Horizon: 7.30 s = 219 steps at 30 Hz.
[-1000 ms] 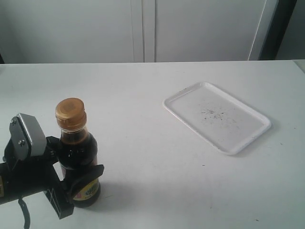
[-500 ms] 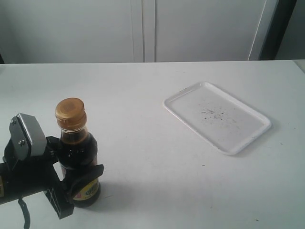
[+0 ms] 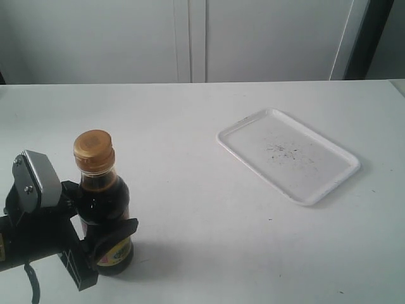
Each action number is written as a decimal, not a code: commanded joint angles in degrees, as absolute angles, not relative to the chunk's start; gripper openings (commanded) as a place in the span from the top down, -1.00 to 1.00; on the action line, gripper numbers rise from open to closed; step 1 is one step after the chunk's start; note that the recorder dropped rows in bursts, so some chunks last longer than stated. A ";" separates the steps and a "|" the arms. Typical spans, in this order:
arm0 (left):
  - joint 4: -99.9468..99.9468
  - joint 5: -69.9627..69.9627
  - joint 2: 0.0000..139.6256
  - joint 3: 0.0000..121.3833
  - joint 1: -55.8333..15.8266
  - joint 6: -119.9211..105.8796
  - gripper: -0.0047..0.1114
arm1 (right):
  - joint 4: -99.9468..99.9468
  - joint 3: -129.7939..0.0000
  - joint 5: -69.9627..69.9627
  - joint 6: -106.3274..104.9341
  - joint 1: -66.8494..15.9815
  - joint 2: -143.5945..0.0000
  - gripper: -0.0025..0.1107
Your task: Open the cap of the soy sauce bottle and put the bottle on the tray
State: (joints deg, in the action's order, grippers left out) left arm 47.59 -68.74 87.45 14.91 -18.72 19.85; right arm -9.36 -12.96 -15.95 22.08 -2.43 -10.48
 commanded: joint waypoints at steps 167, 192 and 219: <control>50.01 -69.96 87.32 14.52 -19.09 19.61 0.91 | 6.48 -41.58 -50.60 -19.97 -52.73 -87.86 0.96; 49.81 -69.96 87.32 14.52 -19.09 19.50 0.92 | 2.69 -57.64 22.98 -20.79 -38.62 -85.80 0.96; 44.96 -69.96 86.17 15.13 -19.09 19.50 0.92 | -6.66 -62.08 44.38 -6.65 -16.92 -85.80 0.96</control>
